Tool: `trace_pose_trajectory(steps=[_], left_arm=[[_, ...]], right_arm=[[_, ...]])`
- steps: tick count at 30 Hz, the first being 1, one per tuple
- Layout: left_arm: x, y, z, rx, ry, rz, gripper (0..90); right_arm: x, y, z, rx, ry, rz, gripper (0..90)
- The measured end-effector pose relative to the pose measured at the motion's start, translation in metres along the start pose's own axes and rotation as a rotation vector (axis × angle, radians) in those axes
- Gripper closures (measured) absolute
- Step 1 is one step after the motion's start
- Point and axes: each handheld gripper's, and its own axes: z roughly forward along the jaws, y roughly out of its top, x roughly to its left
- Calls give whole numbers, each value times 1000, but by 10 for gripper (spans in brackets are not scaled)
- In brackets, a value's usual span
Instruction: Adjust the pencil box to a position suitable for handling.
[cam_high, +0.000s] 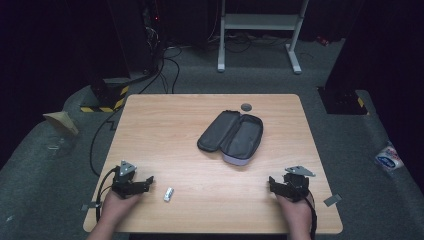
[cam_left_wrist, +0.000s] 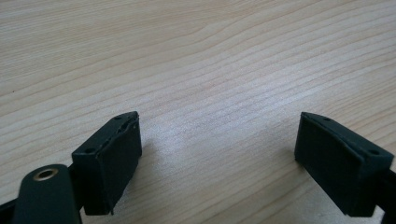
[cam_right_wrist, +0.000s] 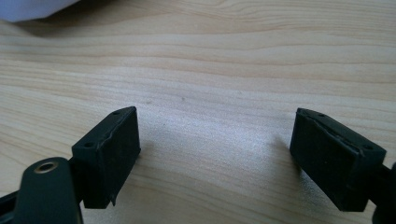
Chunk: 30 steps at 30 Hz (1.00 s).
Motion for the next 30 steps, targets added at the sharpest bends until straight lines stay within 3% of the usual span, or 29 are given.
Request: trace_pose_trajectory(steps=[14, 24, 30], left_arm=[[0, 0, 0, -2, -2, 0, 153], [1, 1, 1, 2, -6, 6, 154], [1, 1, 1, 3, -6, 6, 154]], right_arm=[[11, 13, -14, -90, 54, 0, 196], [22, 22, -14, -101, 79, -37, 224], [27, 27, -14, -98, 96, -32, 233]])
